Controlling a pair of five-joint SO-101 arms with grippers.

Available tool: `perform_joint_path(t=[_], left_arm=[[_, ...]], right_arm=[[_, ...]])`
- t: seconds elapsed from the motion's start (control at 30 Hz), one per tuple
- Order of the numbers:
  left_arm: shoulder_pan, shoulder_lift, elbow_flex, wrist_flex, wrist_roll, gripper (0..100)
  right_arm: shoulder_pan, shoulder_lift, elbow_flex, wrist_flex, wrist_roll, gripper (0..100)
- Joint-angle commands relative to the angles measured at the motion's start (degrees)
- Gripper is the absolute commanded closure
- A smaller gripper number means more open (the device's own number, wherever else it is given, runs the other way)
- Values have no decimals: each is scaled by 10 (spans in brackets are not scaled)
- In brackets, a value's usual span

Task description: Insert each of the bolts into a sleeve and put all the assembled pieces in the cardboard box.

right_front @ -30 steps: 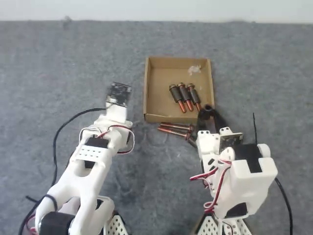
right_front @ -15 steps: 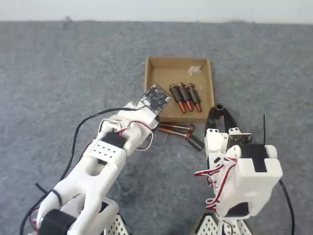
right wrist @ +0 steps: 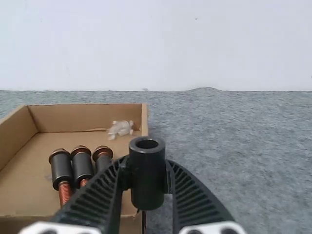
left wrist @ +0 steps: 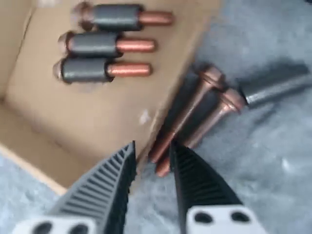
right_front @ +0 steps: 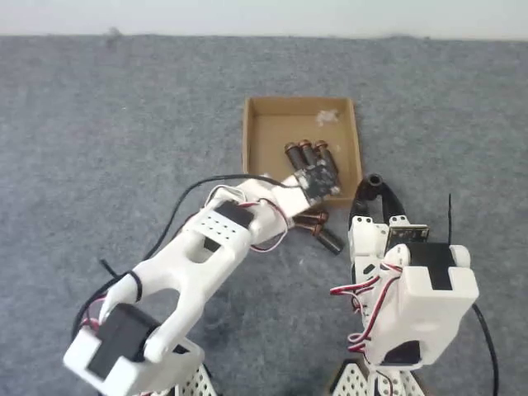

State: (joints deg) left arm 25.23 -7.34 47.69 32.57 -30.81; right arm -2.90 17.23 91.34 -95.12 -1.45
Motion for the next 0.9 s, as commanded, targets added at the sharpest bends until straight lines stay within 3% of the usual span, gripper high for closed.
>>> perform_joint_path(t=[0.0,0.2,0.33,0.5,0.67,0.87], left_arm=[[27,5,-20,11,-55,895],[62,7,-40,104,-143,863],[84,1,-38,114,-146,861],[64,-20,-58,112,-106,863],[25,-125,-35,85,-34,862],[94,-236,93,87,-31,865]], right_arm=[[9,-1,-13,1,-6,992],[9,-1,-20,1,-6,992],[10,-1,-25,1,-6,992],[10,-1,-25,1,-6,992],[10,-1,-25,1,-6,992],[10,0,-31,2,-6,992]])
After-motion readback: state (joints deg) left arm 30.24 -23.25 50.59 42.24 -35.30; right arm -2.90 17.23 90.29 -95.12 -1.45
